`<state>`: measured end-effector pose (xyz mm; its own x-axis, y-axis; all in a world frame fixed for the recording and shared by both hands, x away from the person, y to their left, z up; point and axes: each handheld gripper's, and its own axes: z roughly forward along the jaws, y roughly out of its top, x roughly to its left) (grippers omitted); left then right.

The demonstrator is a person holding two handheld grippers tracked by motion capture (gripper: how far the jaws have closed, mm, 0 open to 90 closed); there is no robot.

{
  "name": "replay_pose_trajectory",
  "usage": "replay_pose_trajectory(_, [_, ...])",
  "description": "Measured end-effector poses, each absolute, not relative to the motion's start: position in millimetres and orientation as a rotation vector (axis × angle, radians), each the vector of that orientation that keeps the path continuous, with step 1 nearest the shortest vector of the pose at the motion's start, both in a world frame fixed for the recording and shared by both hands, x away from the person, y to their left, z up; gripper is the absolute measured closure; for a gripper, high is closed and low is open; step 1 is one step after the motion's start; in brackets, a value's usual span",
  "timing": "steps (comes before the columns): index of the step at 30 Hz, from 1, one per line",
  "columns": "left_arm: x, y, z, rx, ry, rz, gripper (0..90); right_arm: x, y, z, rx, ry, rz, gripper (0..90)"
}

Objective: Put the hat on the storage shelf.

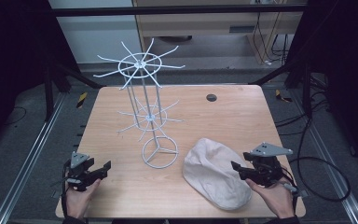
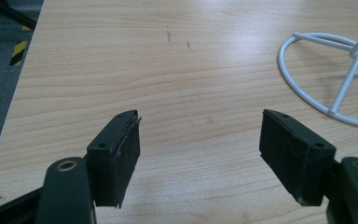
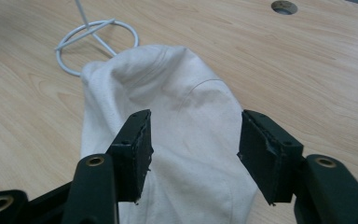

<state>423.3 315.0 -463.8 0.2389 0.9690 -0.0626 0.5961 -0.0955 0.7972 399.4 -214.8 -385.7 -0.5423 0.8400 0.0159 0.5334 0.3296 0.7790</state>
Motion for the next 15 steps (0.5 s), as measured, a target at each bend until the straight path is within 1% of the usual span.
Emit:
replay_pose_trajectory(9, [423, 315, -465, 1.791, 1.449, 0.649, 28.9, 397, -197, -386, 1.160, 2.289, 1.041, 39.9])
replay_pose_trajectory(15, [424, 315, -465, 1.793, 1.448, 0.650, 28.9, 397, -189, -390, 1.151, 2.323, 1.031, 39.5])
